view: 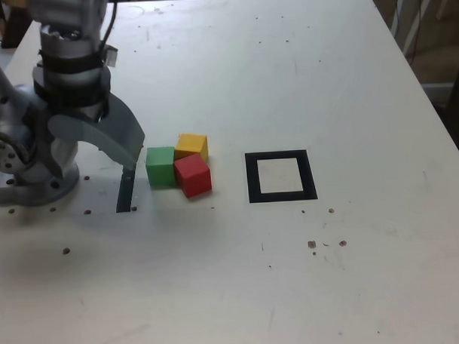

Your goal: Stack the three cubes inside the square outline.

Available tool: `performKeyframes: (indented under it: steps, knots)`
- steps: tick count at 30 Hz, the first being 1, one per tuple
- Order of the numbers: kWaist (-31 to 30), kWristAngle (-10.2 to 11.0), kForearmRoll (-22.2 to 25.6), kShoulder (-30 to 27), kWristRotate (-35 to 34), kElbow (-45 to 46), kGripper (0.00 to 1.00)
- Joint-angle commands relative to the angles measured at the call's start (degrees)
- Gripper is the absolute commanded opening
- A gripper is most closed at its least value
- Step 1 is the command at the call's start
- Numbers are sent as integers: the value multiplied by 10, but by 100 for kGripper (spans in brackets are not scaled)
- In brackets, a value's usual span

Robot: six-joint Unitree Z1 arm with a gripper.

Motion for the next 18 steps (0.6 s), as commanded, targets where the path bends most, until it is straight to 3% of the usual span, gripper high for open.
performKeyframes:
  steps: [1, 10, 18]
  knots:
    - [2, -5, 16, -18, -13, -8, 99]
    - [-50, -14, 139, -21, -139, -119, 99]
    - [-136, -58, 142, 71, -215, -236, 99]
